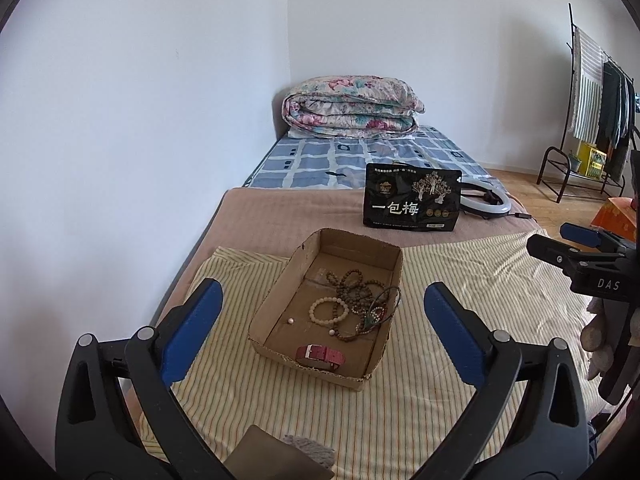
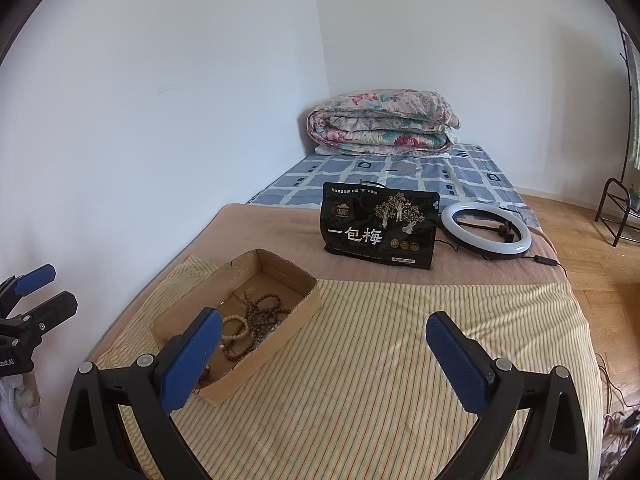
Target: Organize jewelry
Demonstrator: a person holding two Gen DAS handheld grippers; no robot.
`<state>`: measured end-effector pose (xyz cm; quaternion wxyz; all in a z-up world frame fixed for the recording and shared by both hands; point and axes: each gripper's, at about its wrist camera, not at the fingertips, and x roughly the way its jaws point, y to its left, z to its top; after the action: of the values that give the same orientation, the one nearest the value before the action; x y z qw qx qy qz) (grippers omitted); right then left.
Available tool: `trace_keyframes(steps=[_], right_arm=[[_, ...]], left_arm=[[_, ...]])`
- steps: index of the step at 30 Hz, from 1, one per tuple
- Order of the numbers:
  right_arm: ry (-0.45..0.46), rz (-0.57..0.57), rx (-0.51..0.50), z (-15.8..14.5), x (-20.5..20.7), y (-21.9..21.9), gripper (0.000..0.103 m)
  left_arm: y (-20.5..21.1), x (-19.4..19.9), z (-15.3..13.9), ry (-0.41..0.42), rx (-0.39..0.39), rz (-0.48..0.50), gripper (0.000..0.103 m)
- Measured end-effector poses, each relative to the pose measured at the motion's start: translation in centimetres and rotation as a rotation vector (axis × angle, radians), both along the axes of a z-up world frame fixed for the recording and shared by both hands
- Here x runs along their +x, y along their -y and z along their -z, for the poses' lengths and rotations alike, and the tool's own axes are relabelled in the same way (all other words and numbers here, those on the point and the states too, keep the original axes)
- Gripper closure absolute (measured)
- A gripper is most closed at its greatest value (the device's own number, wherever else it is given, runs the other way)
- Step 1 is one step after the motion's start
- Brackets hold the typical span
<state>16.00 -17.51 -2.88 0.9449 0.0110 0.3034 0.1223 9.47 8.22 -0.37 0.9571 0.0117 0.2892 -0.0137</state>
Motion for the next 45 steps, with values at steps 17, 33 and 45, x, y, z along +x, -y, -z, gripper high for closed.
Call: trace_keyframes(steps=[17, 33, 45], right_arm=[[0.018, 0.03, -0.003, -0.11, -0.46, 0.15, 0.0], [0.023, 0.015, -0.018, -0.56, -0.78, -0.44, 0.0], [0.019, 0.01, -0.013, -0.5, -0.9, -0.3, 0.0]], left_arm=[[-0.19, 0.16, 0.23, -0.002, 0.008, -0.023, 0.0], [-0.24, -0.12, -0.18, -0.002, 0.0, -0.018, 0.0], [-0.13, -0.29, -0.33, -0.001, 0.0, -0.018, 0.0]])
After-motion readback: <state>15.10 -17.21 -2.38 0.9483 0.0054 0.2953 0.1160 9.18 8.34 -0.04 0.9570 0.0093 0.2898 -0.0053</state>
